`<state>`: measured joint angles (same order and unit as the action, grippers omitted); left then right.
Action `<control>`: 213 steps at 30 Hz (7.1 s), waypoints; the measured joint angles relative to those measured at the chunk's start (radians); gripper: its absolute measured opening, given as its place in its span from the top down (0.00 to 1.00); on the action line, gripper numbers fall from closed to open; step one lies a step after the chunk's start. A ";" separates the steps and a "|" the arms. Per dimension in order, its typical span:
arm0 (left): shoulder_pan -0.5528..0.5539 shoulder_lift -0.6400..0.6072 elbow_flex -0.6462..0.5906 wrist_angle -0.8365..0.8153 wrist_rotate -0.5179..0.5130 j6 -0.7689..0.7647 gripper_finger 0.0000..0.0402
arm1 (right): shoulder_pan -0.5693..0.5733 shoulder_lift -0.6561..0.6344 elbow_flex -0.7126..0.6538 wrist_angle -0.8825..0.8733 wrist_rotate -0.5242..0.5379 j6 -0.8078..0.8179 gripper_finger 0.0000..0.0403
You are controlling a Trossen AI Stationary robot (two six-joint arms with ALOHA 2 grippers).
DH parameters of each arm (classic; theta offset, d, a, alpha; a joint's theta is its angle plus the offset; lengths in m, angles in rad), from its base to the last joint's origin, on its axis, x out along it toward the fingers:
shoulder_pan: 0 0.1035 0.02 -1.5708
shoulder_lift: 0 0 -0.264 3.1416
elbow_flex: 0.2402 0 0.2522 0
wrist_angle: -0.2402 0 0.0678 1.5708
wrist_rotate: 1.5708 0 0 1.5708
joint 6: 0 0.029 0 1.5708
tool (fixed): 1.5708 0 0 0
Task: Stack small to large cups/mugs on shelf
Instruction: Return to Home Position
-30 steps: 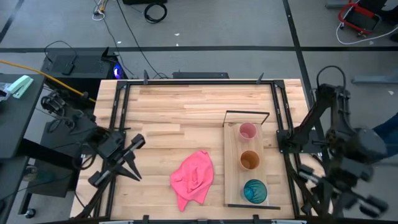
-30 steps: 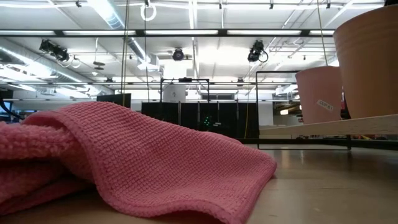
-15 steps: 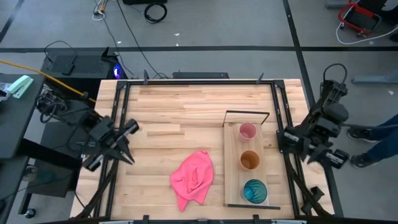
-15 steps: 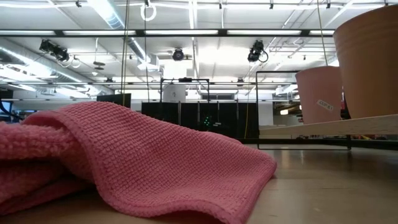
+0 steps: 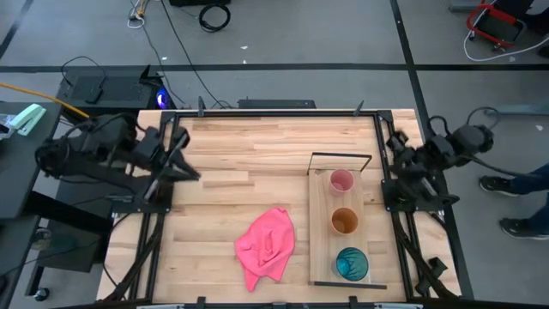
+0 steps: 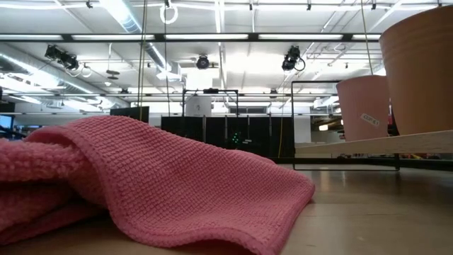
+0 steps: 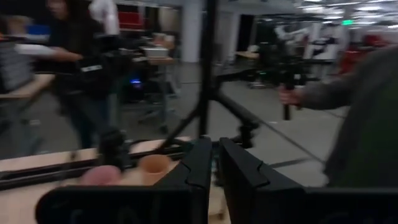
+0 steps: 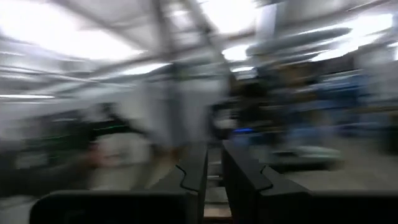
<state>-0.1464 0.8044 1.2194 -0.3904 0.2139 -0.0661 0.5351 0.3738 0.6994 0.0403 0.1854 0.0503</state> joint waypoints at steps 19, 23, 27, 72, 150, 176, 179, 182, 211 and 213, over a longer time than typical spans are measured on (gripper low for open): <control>0.612 0.074 0.000 0.021 0.087 0.031 0.91 | -0.506 -0.035 0.000 -0.008 0.237 -0.293 0.86; 0.723 0.100 0.000 0.087 0.148 0.013 0.90 | -0.664 -0.018 0.000 0.008 0.260 -0.311 0.86; 0.823 0.132 0.001 0.141 0.238 -0.032 0.90 | -0.839 0.022 0.000 0.049 0.260 -0.274 0.86; 0.851 0.191 0.000 0.200 0.289 -0.027 0.90 | -1.012 -0.322 -0.177 0.023 0.339 -0.081 0.86; 1.258 -0.399 -0.782 0.451 0.408 -0.158 0.92 | -1.403 -0.349 -0.480 0.078 0.239 0.062 0.86; 1.246 -0.399 -1.036 0.803 0.344 -0.290 0.92 | -1.403 -0.364 -0.583 0.155 0.240 0.136 0.86; 1.246 -0.399 -1.058 0.846 0.344 -0.291 0.91 | -1.403 -0.364 -0.590 0.139 0.240 0.142 0.86; 1.246 -0.399 -1.075 0.880 0.331 -0.314 0.90 | -1.403 -0.364 -0.628 0.155 0.240 0.176 0.86; 1.242 -0.705 -0.944 0.773 0.399 -0.404 0.92 | -1.403 -0.364 -0.595 0.295 0.202 0.114 0.86; 1.242 -0.713 -0.943 0.716 0.396 -0.392 0.92 | -1.403 -0.364 -0.595 0.294 0.202 0.114 0.86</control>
<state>1.0958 0.0909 0.2764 0.3256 0.6102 -0.4578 -0.8679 0.0101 0.1047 0.3346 0.3870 0.1646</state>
